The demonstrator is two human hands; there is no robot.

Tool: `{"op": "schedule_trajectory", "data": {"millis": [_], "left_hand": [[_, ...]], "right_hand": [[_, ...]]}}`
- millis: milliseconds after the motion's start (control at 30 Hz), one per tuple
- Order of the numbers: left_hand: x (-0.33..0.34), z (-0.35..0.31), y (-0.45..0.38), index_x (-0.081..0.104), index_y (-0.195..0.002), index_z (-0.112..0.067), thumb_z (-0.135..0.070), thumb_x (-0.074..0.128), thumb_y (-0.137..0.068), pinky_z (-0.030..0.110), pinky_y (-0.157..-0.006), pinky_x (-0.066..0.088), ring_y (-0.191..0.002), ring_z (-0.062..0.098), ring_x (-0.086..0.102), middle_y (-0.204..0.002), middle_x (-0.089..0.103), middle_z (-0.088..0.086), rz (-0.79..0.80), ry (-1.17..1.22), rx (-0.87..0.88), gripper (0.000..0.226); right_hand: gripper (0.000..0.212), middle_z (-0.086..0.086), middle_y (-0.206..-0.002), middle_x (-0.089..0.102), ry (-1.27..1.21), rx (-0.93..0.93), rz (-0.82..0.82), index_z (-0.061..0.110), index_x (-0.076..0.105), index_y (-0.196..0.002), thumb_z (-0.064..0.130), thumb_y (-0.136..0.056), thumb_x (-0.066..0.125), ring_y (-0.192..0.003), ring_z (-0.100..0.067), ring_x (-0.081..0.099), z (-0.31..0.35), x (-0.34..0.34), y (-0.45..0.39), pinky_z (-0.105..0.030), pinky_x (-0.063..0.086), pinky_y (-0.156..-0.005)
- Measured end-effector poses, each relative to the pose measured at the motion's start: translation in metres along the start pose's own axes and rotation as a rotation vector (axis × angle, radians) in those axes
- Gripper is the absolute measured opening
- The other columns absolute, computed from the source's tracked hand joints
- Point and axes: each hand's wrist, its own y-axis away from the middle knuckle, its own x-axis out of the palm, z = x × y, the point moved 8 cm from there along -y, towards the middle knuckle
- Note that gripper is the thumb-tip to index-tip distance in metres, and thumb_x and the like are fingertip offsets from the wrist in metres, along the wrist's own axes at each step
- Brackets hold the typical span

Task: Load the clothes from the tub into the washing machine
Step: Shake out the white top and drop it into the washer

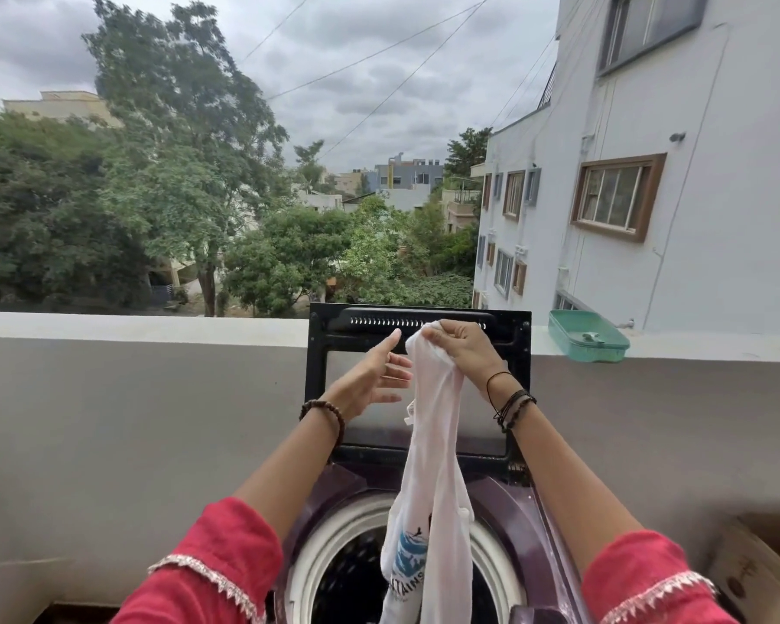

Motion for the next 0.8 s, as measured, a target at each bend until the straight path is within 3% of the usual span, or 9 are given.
{"op": "schedule_trajectory", "data": {"millis": [67,167,300,433,500,600,700,800], "left_hand": [[0.006,-0.001,0.001,0.059,-0.079,-0.013,-0.059,0.034,-0.092,0.037,-0.086,0.049,-0.086,0.018,0.061,-0.082,0.066,0.004,0.100,0.073,-0.028,0.055],[0.011,-0.010,0.001,0.060,-0.079,-0.014,-0.044,0.047,-0.093,0.033,-0.077,0.052,-0.080,0.015,0.061,-0.080,0.065,0.001,0.162,0.170,0.012,0.036],[0.011,-0.026,-0.005,0.060,-0.085,-0.013,-0.022,0.055,-0.092,0.020,-0.062,0.052,-0.068,0.010,0.056,-0.079,0.061,0.000,0.103,0.298,0.141,0.013],[0.016,-0.045,-0.005,0.053,-0.075,-0.021,-0.022,0.055,-0.093,0.015,-0.058,0.046,-0.063,0.007,0.052,-0.071,0.058,-0.006,0.116,0.247,0.329,0.018],[0.020,-0.050,-0.004,0.050,-0.072,-0.022,-0.023,0.054,-0.093,0.016,-0.059,0.043,-0.061,0.005,0.052,-0.068,0.056,-0.010,0.132,0.204,0.404,0.022],[0.024,-0.055,-0.004,0.050,-0.073,-0.022,-0.023,0.053,-0.094,0.016,-0.058,0.043,-0.059,0.000,0.052,-0.066,0.055,-0.012,0.144,0.165,0.476,0.021],[0.024,-0.057,-0.004,0.055,-0.079,-0.021,-0.025,0.052,-0.094,0.018,-0.061,0.048,-0.063,0.005,0.055,-0.073,0.059,-0.007,0.157,0.126,0.484,0.016],[0.018,-0.049,-0.006,0.062,-0.086,-0.018,-0.028,0.050,-0.096,0.025,-0.068,0.054,-0.069,0.013,0.063,-0.082,0.066,0.000,0.123,0.102,0.432,0.019]], "right_hand": [[0.033,-0.009,-0.070,0.050,0.018,0.019,0.008,-0.004,0.065,-0.082,0.028,-0.089,0.061,-0.068,-0.017,0.040,-0.002,-0.002,0.002,-0.028,0.030,-0.065],[0.025,-0.006,-0.075,0.061,0.035,0.065,-0.003,0.007,0.071,-0.083,0.031,-0.087,0.064,-0.072,-0.015,0.048,-0.008,-0.007,0.004,-0.029,0.036,-0.070],[0.038,-0.007,-0.067,0.049,0.096,0.157,-0.016,-0.002,0.061,-0.075,0.034,-0.088,0.062,-0.063,-0.017,0.042,-0.014,-0.011,0.006,-0.026,0.035,-0.059],[0.033,0.001,-0.061,0.055,-0.035,0.409,-0.084,0.015,0.061,-0.074,0.041,-0.092,0.053,-0.052,-0.011,0.052,-0.022,-0.021,0.016,-0.021,0.047,-0.046],[0.039,0.001,-0.056,0.055,-0.132,0.533,-0.069,0.017,0.061,-0.077,0.050,-0.092,0.047,-0.046,-0.010,0.053,-0.030,-0.022,0.020,-0.020,0.048,-0.048],[0.046,-0.004,-0.073,0.061,-0.335,0.615,0.042,0.015,0.063,-0.087,0.056,-0.090,0.044,-0.055,-0.014,0.059,-0.033,-0.016,0.021,-0.024,0.049,-0.056],[0.029,-0.004,-0.084,0.064,-0.540,0.513,-0.019,0.010,0.059,-0.110,0.030,-0.089,0.060,-0.059,-0.012,0.063,-0.013,-0.020,0.015,-0.018,0.052,-0.049],[0.047,-0.006,-0.092,0.065,-0.413,0.345,-0.114,0.009,0.055,-0.126,0.001,-0.080,0.067,-0.070,-0.011,0.060,0.000,-0.029,0.005,-0.014,0.051,-0.051]]}}
